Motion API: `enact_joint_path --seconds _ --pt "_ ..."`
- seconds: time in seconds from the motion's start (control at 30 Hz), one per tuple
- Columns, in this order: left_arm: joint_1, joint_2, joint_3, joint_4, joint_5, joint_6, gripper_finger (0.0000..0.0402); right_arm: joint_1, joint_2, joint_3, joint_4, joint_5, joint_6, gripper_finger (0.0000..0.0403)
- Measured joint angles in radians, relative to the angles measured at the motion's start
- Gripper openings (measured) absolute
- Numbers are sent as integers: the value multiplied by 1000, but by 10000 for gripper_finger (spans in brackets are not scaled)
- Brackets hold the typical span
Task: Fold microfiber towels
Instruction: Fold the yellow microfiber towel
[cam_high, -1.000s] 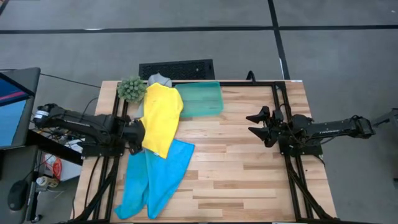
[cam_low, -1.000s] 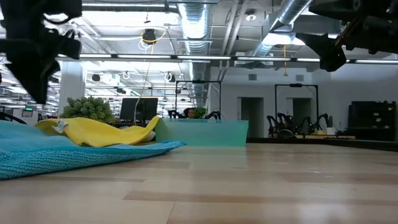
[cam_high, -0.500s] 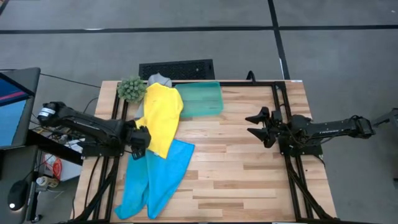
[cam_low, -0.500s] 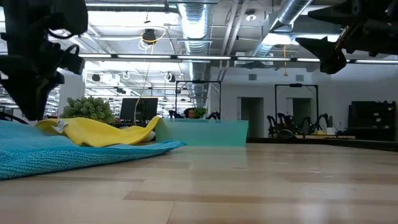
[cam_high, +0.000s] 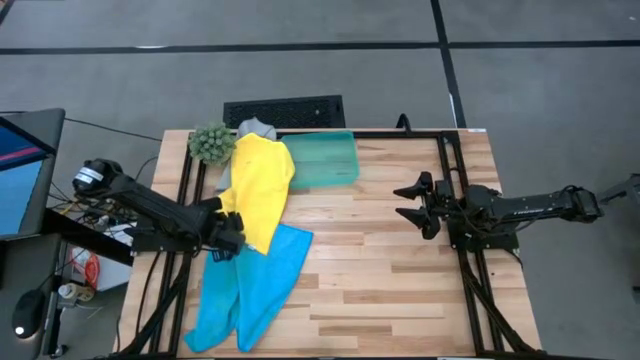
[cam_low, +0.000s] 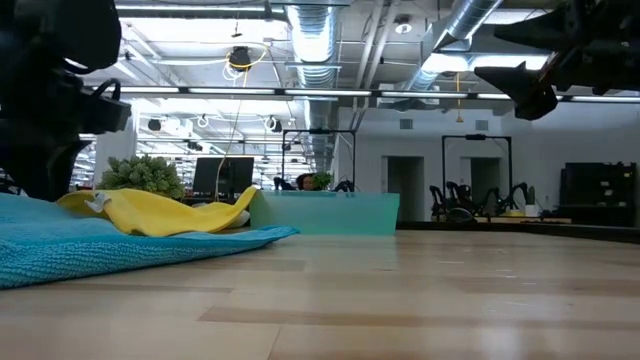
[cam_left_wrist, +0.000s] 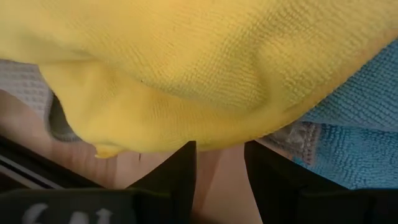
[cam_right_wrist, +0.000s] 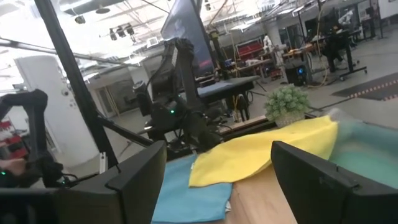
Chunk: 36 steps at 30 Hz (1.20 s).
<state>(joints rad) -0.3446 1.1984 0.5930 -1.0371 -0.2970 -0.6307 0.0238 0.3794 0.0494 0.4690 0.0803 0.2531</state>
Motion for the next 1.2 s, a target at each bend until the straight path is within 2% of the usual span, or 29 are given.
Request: enact_joint_path --seconds 0.3,0.6,0.83,1.07,1.2 --pt "-13 0 0 63 -96 -30 122 0 0 0 1 0 0 315" --pt "-13 0 0 73 -74 -19 9 0 0 0 1 -1 -1 315" --pt "-13 0 9 131 -54 -45 0 0 0 0 3 -1 -1 315" --pt "-13 -1 130 131 -53 -53 0 0 1 0 17 6 59 315" --pt "-13 -1 188 132 -84 -44 0 0 43 0 18 73 61 315"
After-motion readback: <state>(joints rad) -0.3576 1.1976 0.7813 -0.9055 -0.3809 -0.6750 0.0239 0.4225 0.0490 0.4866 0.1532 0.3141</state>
